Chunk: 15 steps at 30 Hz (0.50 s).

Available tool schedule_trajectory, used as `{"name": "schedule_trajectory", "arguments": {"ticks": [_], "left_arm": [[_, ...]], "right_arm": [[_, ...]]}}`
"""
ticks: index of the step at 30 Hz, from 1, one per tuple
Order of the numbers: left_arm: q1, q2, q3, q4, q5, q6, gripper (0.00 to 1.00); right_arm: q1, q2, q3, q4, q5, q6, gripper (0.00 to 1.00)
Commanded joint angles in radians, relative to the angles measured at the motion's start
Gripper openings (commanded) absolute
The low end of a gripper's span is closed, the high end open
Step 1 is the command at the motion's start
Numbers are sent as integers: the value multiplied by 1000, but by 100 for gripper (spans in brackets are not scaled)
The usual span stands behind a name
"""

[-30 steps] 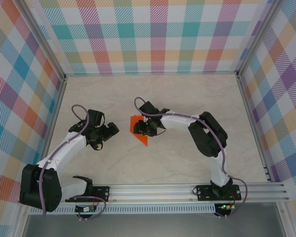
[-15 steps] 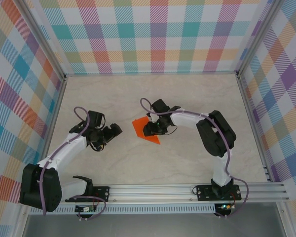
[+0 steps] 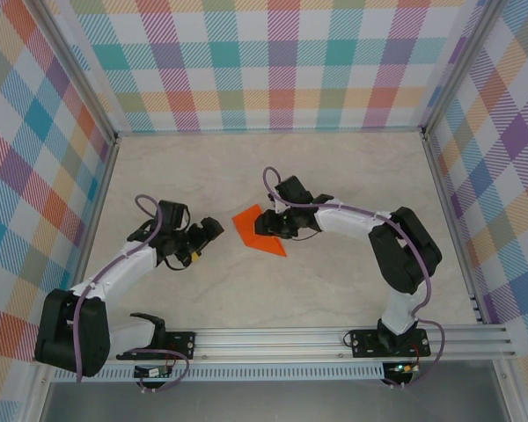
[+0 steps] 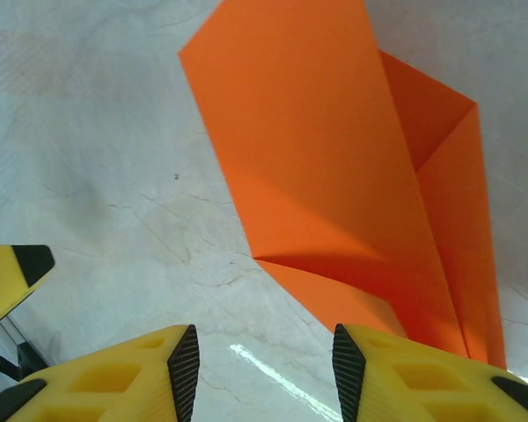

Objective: Fold a paper plane with a square sheet of paper (pick it up from the middle)
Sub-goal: Move the paper to the center of the table, then fold the wing for the fifth time at the center of the table.

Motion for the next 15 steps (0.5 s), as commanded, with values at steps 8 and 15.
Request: {"name": "schedule_trajectory", "arguments": {"ticks": [8,15], "left_arm": [[-78,94,26,141,59,-66,92],[-117,162,48,208,84,-110,85]], "right_arm": [[-1,58,-11,18,34,18,46],[-24,85,-27,49,38,40,46]]}}
